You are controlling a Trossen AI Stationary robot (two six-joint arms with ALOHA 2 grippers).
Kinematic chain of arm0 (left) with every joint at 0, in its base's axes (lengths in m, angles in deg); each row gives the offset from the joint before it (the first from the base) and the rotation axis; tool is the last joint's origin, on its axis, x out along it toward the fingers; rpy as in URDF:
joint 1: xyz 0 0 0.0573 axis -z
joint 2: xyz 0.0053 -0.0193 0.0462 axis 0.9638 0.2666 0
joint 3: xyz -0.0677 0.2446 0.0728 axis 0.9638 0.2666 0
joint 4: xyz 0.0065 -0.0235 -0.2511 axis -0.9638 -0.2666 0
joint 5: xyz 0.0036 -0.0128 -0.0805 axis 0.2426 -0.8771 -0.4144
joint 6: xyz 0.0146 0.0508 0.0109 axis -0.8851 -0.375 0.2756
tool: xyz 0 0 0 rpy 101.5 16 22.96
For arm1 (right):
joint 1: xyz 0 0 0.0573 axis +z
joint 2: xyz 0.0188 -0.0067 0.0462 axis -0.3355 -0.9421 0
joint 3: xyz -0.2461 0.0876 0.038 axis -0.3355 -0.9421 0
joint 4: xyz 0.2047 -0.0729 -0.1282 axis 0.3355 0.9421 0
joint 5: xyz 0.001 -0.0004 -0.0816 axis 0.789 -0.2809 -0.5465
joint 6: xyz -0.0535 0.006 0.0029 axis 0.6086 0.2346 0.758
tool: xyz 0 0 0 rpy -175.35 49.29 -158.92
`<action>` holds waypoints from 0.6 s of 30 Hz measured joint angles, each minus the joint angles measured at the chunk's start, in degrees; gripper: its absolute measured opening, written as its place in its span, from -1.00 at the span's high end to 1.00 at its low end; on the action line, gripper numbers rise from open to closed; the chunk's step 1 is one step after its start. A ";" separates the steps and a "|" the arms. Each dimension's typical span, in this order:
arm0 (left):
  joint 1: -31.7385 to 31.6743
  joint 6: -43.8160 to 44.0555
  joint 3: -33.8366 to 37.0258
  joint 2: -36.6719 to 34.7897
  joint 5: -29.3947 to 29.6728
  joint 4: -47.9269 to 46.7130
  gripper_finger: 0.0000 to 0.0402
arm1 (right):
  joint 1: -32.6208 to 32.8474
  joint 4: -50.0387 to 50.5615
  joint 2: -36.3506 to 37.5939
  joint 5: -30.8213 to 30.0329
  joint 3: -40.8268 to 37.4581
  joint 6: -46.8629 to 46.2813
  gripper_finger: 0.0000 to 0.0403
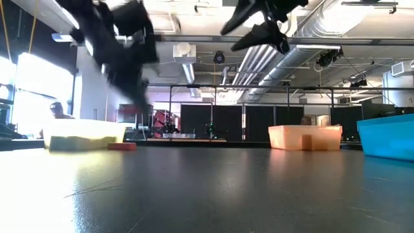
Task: Sort blocks by size
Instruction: Put the orange rectangle block into the blue bin
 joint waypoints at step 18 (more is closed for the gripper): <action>0.79 30.99 -3.55 -14.50 -3.82 47.78 0.60 | -1.57 -32.17 -1.79 3.03 0.06 14.86 -0.34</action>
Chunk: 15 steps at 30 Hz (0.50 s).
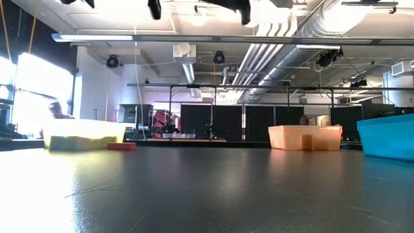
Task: Sort blocks by size
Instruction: Put the orange rectangle block into the blue bin
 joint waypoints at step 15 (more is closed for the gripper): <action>0.44 3.77 -0.11 9.38 -0.48 18.60 0.60 | -1.88 -10.99 -0.13 0.97 0.04 7.88 -0.35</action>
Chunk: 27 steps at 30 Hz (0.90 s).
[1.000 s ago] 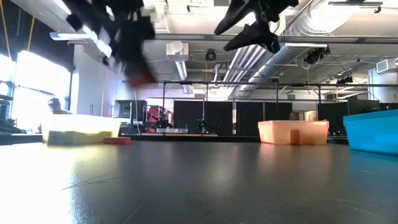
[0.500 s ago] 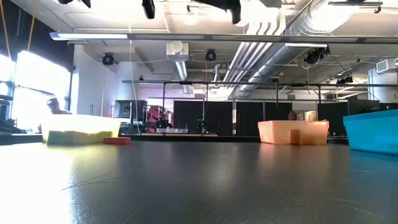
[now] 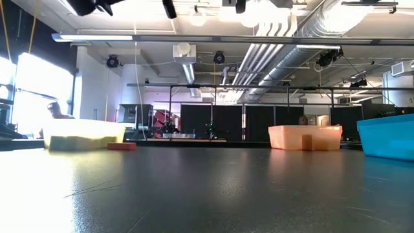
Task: Sort blocks by size
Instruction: Put the orange rectangle block into the blue bin
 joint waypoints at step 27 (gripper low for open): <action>1.68 3.46 0.11 6.33 3.46 5.11 0.15 | -1.62 22.28 6.28 1.96 0.15 -9.67 0.37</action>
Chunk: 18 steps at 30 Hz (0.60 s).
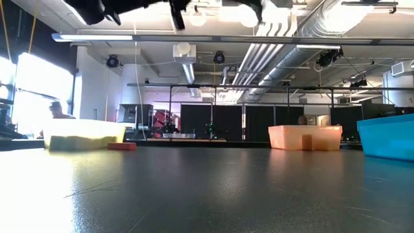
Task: Sort blocks by size
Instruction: Put the orange rectangle block into the blue bin
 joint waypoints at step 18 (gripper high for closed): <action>-2.74 -2.52 -4.26 -0.88 -10.01 -21.12 -0.12 | 0.57 80.53 19.14 21.90 -16.12 -51.99 0.37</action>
